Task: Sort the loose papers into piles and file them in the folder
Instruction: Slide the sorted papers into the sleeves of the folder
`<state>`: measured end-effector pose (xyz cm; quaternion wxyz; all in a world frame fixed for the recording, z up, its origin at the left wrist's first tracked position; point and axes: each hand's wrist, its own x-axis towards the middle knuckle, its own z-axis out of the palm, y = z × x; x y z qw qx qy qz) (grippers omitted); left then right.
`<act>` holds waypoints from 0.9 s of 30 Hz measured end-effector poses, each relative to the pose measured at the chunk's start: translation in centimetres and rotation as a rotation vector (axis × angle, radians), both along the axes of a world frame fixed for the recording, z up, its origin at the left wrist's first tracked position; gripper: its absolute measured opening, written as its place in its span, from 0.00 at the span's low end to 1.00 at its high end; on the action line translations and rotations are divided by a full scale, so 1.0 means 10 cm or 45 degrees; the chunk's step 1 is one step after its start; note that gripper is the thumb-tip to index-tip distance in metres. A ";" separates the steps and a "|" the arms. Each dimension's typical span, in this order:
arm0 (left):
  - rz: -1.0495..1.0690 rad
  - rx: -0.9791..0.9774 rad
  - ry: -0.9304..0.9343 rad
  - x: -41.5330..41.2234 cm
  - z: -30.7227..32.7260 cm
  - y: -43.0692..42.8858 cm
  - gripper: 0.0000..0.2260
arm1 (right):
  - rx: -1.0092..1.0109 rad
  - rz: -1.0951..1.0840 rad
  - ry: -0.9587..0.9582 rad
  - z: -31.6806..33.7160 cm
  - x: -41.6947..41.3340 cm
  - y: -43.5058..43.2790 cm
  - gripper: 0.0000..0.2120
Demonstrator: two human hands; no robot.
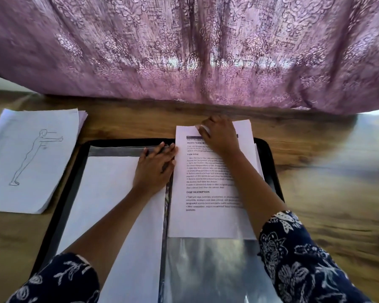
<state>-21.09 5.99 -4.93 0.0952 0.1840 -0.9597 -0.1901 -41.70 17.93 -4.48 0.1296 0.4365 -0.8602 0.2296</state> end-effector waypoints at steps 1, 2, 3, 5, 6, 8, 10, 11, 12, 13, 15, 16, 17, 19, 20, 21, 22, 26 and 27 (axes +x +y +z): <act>0.002 -0.004 0.002 0.00 0.00 0.00 0.31 | 0.013 0.000 0.018 0.01 0.00 0.00 0.23; 0.004 -0.015 0.001 -0.01 0.00 0.00 0.31 | 0.023 -0.006 0.032 0.01 0.01 0.00 0.23; 0.006 -0.026 0.001 -0.02 0.00 0.00 0.31 | 0.029 -0.013 0.043 0.02 0.02 0.00 0.22; 0.012 -0.046 -0.001 -0.01 0.00 0.01 0.31 | 0.037 -0.027 0.038 0.02 0.02 -0.02 0.19; 0.011 -0.053 -0.003 -0.01 0.01 0.01 0.31 | 0.059 -0.022 0.014 0.06 0.02 -0.03 0.17; 0.005 -0.064 -0.017 0.00 0.00 0.01 0.31 | 0.121 0.019 -0.063 0.16 -0.01 -0.03 0.15; 0.014 -0.062 -0.018 0.00 0.02 0.02 0.31 | 0.284 0.066 -0.138 0.30 -0.01 -0.03 0.15; 0.019 -0.062 -0.016 0.00 0.02 0.02 0.30 | 0.369 0.073 -0.162 0.35 -0.03 -0.02 0.16; 0.023 -0.061 -0.017 -0.01 0.02 0.02 0.29 | 0.432 0.078 -0.197 0.40 -0.04 -0.02 0.18; 0.025 -0.059 -0.015 -0.01 0.02 0.03 0.28 | 0.471 0.093 -0.241 0.46 -0.05 -0.01 0.19; 0.025 -0.046 -0.009 -0.01 0.02 0.02 0.27 | 0.530 0.149 -0.356 0.56 -0.05 0.03 0.21; 0.024 -0.039 0.000 0.00 0.02 0.02 0.28 | 0.573 0.185 -0.423 0.62 -0.04 0.06 0.22; 0.026 -0.034 0.007 0.00 0.02 0.02 0.29 | 0.620 0.223 -0.478 0.67 -0.02 0.10 0.24; 0.029 -0.035 0.007 0.00 0.03 0.03 0.27 | 0.730 0.290 -0.534 0.75 0.03 0.17 0.27; 0.031 -0.033 0.003 0.00 0.03 0.03 0.25 | 0.773 0.299 -0.537 0.77 0.06 0.19 0.28; 0.034 -0.030 0.001 -0.01 0.03 0.03 0.25 | 0.791 0.298 -0.542 0.77 0.08 0.19 0.29; 0.036 -0.027 0.001 -0.01 0.03 0.03 0.24 | 0.792 0.298 -0.550 0.76 0.09 0.20 0.29; 0.031 -0.022 -0.010 0.00 0.04 0.04 0.25 | 0.785 0.305 -0.502 0.76 0.14 0.20 0.30; 0.034 -0.019 -0.018 0.00 0.04 0.04 0.25 | 0.777 0.310 -0.491 0.76 0.15 0.21 0.29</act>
